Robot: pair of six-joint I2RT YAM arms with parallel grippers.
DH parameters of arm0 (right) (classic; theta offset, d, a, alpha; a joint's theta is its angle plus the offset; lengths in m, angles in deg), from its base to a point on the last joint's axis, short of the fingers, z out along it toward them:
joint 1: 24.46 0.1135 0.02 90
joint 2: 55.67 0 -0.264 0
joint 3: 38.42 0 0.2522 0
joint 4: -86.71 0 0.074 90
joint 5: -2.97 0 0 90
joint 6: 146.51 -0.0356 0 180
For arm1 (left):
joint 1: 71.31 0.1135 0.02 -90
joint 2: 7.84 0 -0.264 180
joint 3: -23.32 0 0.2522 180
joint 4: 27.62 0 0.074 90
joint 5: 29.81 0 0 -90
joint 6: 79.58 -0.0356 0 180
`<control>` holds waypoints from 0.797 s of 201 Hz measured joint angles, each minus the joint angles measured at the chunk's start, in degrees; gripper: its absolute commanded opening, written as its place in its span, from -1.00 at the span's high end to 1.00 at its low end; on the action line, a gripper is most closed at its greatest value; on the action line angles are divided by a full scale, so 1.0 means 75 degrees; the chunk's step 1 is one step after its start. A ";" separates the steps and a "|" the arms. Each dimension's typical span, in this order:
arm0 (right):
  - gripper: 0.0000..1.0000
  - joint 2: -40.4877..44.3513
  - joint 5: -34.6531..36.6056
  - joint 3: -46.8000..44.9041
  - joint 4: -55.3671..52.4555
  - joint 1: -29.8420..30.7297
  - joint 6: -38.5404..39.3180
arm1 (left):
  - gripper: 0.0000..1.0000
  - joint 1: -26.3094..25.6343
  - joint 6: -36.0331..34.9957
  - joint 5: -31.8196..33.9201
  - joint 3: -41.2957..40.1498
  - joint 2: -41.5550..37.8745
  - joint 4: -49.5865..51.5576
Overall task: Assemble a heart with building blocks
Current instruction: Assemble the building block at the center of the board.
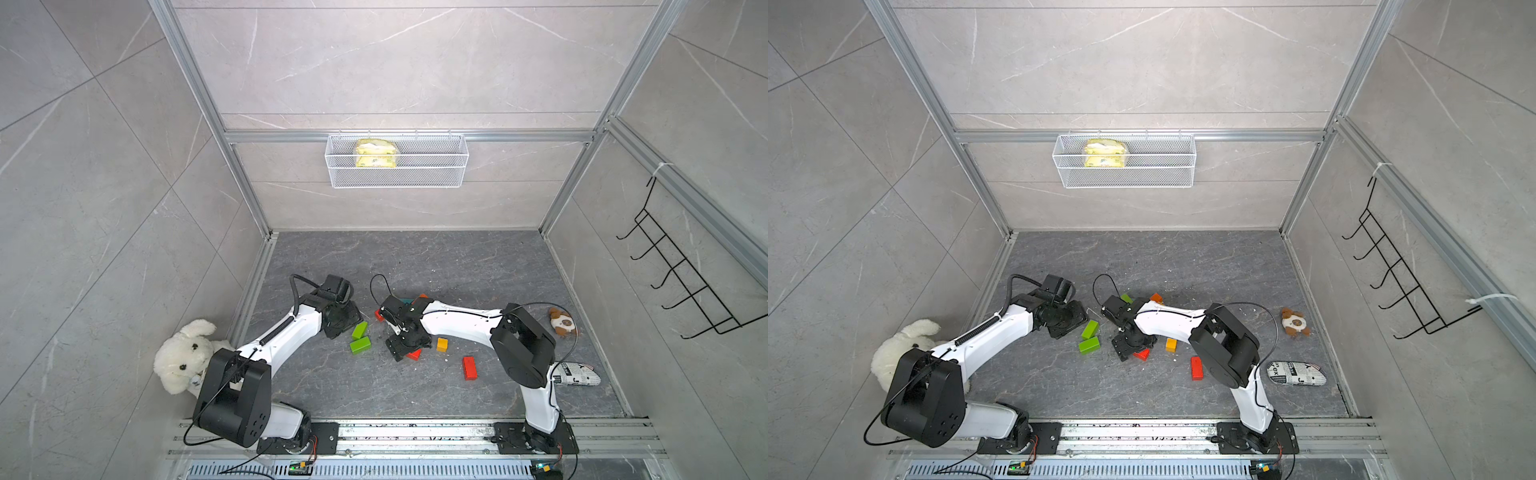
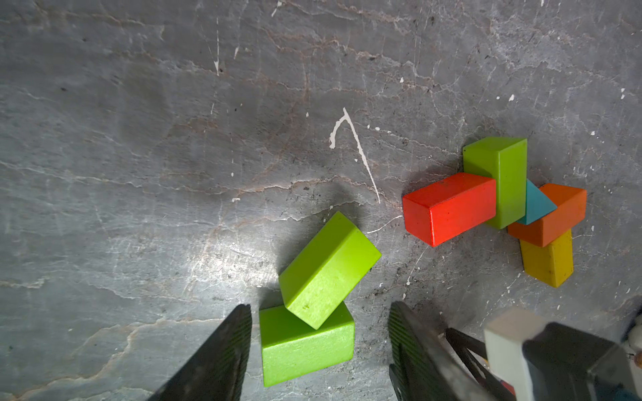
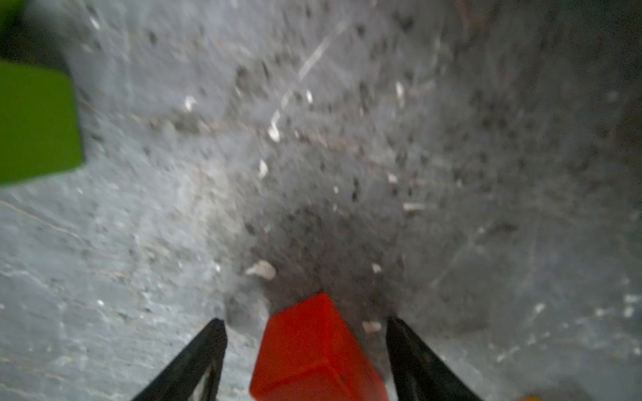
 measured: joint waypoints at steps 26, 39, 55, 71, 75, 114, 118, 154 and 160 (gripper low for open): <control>-0.42 0.0551 -0.0134 -0.0592 0.0023 0.0023 -0.0108 | -0.32 0.0000 -0.0003 -0.0015 0.0003 0.0061 -0.0006; -0.29 0.0615 -0.0134 -0.0659 0.0023 0.0047 -0.0143 | -0.32 0.0000 -0.0003 -0.0020 0.0003 0.0131 -0.0006; 0.05 0.0615 -0.0096 -0.0659 0.0023 0.0082 -0.0265 | -0.32 0.0000 -0.0003 -0.0023 0.0003 0.0210 -0.0009; 0.35 0.0612 0.0006 -0.0641 0.0006 0.0105 -0.0256 | -0.32 0.0000 -0.0003 -0.0023 0.0003 0.0233 -0.0009; 0.40 0.0612 0.0032 -0.0635 -0.0006 0.0111 -0.0335 | -0.32 0.0000 -0.0003 -0.0023 0.0003 0.0233 -0.0009; 0.54 0.0286 0.0207 0.0198 -0.0356 0.0131 -0.0169 | -0.32 0.0000 -0.0009 -0.0015 0.0003 0.0233 -0.0006; 0.54 0.0195 0.0221 0.0358 -0.0370 0.0131 -0.0134 | -0.32 0.0000 -0.0009 -0.0015 0.0003 0.0233 -0.0006; 0.55 -0.0857 0.0341 0.1906 -0.0455 0.0131 0.0254 | -0.32 0.0006 -0.0032 0.0015 0.0003 0.0230 -0.0003; 0.51 -0.1014 0.0341 0.2078 -0.0475 0.0131 0.0312 | -0.31 0.0009 -0.0038 0.0015 0.0003 0.0230 0.0000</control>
